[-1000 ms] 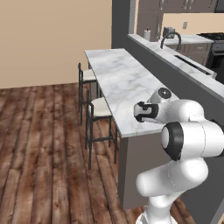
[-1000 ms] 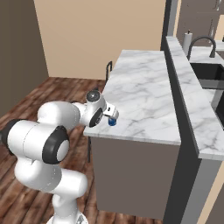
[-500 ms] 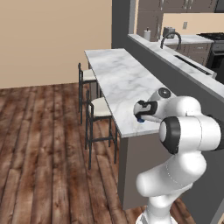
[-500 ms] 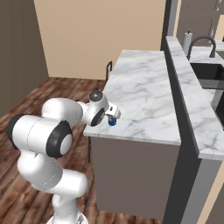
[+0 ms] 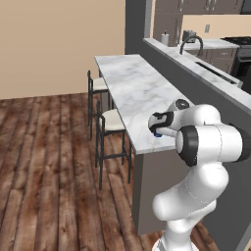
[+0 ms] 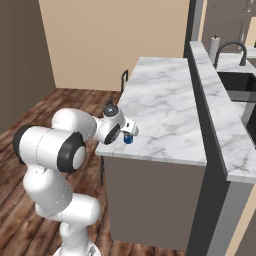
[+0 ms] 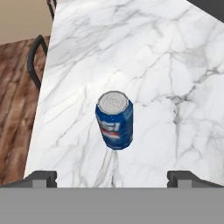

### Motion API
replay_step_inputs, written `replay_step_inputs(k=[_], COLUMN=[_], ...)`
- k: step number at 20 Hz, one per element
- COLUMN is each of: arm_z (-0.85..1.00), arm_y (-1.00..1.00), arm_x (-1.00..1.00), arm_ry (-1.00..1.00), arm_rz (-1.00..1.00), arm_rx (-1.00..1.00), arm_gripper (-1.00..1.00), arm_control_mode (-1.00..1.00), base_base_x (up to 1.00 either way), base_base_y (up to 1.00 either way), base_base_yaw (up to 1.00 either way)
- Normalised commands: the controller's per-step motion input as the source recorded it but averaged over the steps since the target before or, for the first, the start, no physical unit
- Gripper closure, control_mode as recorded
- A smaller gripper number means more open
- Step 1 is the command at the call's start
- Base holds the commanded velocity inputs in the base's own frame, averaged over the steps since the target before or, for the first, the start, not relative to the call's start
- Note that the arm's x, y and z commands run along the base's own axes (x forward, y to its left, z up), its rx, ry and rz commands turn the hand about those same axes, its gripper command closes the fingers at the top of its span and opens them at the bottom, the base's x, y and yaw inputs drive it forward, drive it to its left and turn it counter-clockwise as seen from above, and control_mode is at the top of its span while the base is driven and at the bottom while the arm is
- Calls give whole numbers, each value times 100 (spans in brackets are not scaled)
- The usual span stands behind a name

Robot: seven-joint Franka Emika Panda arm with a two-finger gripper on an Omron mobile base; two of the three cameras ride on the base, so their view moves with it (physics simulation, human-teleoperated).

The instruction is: Four empty soda cans are scattered around the kitchen. Gather all the cans and cluster them next to the stove for recycling.

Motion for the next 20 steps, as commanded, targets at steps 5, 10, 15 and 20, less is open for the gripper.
replay_step_inputs(k=[5,10,15,20], arm_z=[-11,-10,-5,-2], arm_y=[0,0,0,0], arm_x=[12,14,13,11], arm_ry=[0,0,0,0], arm_rz=[0,0,0,0], arm_rx=[0,0,0,0], arm_gripper=[-100,-100,-100,-100], arm_control_mode=[-100,-100,-100,-100], base_base_x=[0,0,0,0], base_base_y=[0,0,0,0], base_base_yaw=[0,0,0,0])
